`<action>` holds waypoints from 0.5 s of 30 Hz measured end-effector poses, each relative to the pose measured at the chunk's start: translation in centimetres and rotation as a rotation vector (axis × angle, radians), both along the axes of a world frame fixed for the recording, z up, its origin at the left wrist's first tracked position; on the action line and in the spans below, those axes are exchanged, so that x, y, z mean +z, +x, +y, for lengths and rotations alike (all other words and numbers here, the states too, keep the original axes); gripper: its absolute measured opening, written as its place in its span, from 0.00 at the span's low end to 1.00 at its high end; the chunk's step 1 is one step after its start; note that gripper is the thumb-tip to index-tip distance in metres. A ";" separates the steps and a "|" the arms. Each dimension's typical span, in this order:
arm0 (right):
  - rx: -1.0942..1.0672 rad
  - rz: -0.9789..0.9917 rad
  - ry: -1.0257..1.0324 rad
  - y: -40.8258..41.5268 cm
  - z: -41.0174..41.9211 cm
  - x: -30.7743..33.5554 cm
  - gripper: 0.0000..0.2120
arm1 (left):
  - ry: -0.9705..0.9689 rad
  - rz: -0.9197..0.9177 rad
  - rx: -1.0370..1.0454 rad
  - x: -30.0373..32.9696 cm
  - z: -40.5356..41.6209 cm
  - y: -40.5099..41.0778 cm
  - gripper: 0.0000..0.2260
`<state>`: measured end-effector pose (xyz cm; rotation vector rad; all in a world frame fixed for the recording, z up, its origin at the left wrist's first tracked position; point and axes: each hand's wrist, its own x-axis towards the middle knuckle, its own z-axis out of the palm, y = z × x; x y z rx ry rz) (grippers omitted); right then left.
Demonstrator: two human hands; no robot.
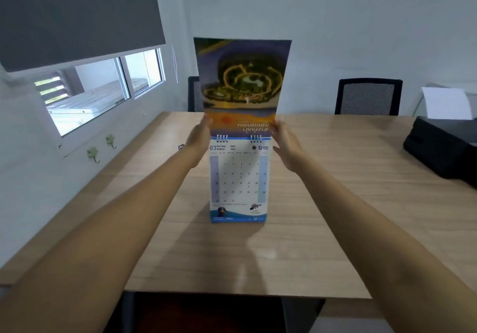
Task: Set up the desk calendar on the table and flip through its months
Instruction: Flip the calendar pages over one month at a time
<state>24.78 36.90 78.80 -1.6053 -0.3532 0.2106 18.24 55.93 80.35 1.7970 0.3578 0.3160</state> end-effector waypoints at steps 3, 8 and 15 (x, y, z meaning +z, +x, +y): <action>0.052 -0.290 -0.366 0.7 1.3 -1.2 0.31 | 0.448 0.071 -0.007 -1.1 0.2 1.3 0.25; -0.022 -0.392 -0.806 2.5 2.1 -2.4 0.25 | 0.715 0.128 -0.124 -3.0 1.5 3.1 0.25; -0.051 -0.381 -0.909 4.0 2.3 -4.0 0.30 | 0.766 0.139 -0.130 -4.3 2.5 4.0 0.25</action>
